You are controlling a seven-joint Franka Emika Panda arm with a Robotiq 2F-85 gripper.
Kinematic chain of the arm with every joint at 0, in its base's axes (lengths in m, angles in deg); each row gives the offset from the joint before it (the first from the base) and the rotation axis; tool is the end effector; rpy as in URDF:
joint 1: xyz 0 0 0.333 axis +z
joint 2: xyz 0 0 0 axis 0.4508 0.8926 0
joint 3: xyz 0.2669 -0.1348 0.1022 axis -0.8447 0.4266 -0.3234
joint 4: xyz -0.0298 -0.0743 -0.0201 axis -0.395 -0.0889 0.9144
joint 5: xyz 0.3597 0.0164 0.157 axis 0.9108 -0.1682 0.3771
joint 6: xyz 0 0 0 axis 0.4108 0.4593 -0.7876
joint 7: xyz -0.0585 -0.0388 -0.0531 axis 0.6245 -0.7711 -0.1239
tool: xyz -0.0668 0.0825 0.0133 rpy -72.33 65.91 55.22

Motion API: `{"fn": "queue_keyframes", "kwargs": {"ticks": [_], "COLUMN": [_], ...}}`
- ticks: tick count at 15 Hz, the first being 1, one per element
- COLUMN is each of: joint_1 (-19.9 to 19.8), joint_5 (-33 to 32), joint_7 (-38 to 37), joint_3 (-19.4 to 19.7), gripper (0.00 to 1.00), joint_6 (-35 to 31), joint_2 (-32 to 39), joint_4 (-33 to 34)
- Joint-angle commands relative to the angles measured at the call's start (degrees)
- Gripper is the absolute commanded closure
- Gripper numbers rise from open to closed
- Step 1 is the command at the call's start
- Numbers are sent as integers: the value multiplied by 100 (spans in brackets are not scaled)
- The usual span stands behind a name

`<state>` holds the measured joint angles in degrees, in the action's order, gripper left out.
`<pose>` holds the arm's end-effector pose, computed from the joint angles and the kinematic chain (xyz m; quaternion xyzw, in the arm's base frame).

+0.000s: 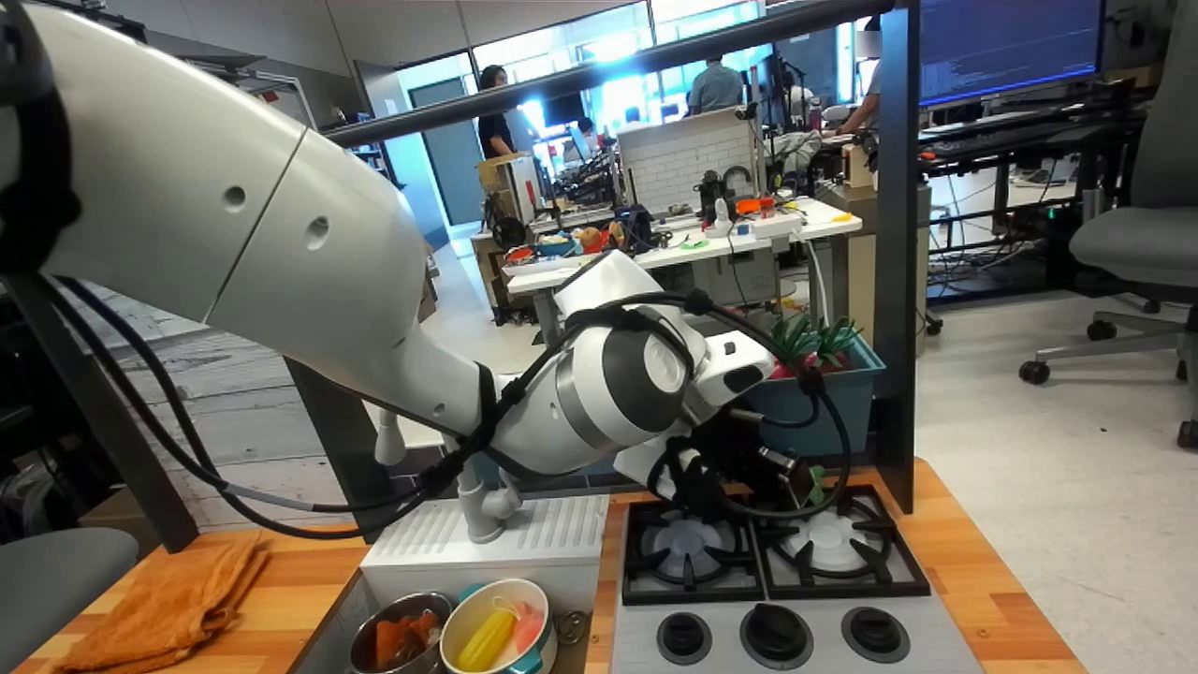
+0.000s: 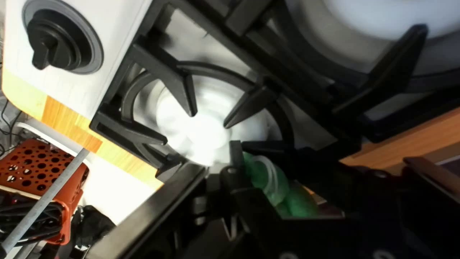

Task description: Pick the objects on the counter and the stove and put them in the pots in the sink, then wipe the counter with the cloth

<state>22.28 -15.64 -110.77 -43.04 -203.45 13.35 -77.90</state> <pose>0.6727 -0.3163 -0.0135 0.8868 -0.3832 0.1394 0.2174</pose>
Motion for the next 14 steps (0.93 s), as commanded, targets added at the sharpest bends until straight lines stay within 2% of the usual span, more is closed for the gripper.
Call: {"fn": "queue_keyframes", "kwargs": {"ticks": [1,2,3,6,8,10,12,14], "joint_1": [-135,-126,-103,-91,-191,-426,-878,-1338], "joint_5": [22,22,20,-2,-118,-455,-1090,-1288], "joint_7": [152,231,344,816,1191,1719,2278,3112], "joint_3": [-45,-81,-134,-382,-693,-1167,-1821,-2487], "gripper": [90,98,100,99,99,99,99,99], "joint_6": [-350,-560,-929,-2208,-2993,-3425,-3665,-3725], "joint_2": [-67,-159,-289,-663,-1011,-1531,-2085,-2562], "joint_4": [7,-157,-397,-1258,-1898,-2566,-3132,-3660]}}
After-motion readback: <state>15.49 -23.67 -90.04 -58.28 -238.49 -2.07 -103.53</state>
